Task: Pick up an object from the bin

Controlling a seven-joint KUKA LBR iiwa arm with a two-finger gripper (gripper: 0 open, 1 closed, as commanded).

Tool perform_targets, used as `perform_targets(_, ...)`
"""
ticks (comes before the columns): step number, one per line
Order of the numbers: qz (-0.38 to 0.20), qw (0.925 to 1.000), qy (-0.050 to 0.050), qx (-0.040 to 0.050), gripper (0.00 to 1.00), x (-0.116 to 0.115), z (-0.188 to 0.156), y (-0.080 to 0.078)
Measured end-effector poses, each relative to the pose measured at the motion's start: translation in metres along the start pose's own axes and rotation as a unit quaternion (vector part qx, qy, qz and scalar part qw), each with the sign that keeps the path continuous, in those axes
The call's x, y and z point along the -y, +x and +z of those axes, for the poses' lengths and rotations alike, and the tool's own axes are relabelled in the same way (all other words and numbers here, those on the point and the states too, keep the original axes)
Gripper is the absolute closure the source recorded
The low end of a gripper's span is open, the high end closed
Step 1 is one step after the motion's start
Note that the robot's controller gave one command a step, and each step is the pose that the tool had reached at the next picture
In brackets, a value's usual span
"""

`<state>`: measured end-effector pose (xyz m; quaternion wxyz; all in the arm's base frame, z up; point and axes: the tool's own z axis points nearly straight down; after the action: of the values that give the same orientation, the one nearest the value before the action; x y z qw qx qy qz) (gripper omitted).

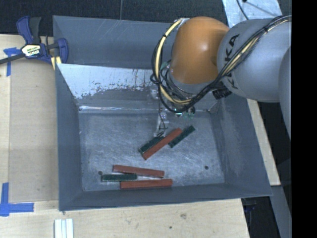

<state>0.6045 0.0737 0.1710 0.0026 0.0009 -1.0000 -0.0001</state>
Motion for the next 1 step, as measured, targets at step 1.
perform_targets(1, -0.099, 0.9951, 0.000, 0.0007, 0.00, 0.0164, 0.1041, 0.0503)
